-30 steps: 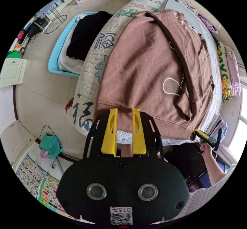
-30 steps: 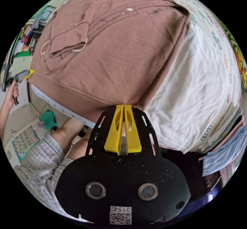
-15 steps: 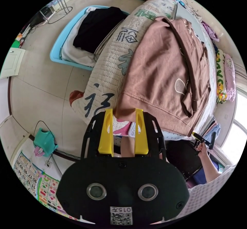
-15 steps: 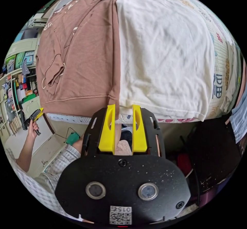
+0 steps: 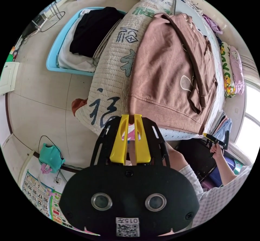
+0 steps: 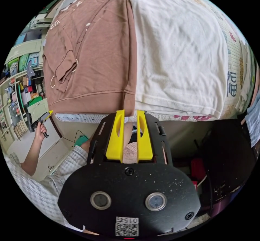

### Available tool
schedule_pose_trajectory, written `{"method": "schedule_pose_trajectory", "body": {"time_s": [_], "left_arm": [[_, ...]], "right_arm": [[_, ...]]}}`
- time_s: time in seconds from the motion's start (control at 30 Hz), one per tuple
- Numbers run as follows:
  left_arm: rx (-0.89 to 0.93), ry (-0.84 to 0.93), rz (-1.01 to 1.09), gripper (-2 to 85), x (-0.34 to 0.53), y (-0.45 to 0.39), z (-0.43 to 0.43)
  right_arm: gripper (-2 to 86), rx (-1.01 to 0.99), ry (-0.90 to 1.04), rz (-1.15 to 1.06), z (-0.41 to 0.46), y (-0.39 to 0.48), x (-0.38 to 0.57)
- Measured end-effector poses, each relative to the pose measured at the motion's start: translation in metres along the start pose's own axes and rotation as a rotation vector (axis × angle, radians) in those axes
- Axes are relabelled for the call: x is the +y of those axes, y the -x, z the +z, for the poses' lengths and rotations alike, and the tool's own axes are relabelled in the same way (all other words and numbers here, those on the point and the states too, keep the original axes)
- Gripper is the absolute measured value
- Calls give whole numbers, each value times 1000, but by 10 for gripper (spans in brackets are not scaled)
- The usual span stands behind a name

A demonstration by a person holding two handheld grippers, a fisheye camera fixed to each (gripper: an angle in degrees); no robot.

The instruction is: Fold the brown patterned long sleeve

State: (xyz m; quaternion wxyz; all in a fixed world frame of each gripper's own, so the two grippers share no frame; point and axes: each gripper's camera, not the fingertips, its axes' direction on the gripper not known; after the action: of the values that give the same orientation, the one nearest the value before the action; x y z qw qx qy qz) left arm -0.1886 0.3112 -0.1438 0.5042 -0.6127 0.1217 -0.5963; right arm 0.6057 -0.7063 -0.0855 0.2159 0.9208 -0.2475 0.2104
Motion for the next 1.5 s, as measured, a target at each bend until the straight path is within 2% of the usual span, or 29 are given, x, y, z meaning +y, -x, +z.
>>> {"method": "schedule_pose_trajectory", "body": {"time_s": [0.23,0.3,0.47,0.53,0.8,0.97,1.1,1.23,1.3,1.5], "left_arm": [[13,5,-17,15,0,-4,-11],[4,4,-12,15,1,-7,-17],[-79,21,41,16,-1,-21,-33],[-122,25,41,17,-3,-25,-34],[-127,36,-23,45,-3,-37,-42],[-30,100,-92,82,-6,-23,-67],[-46,27,-66,84,-18,-25,-113],[-65,-82,93,91,-72,-60,-163],[-44,-126,159,97,-108,-81,-178],[42,-230,368,111,-244,-164,-202]], "right_arm": [[76,-11,42,4,50,-15,-54],[36,85,77,-14,67,-22,-68],[12,150,90,-15,85,-53,-80],[9,240,107,-30,99,-62,-87],[33,211,147,-21,157,-91,-127],[77,170,225,-15,169,-121,-137],[75,133,111,-39,121,-136,-157],[73,143,-93,-139,63,-120,-225],[76,92,-211,-222,35,-96,-294],[83,44,-371,-398,9,-5,-481]]}}
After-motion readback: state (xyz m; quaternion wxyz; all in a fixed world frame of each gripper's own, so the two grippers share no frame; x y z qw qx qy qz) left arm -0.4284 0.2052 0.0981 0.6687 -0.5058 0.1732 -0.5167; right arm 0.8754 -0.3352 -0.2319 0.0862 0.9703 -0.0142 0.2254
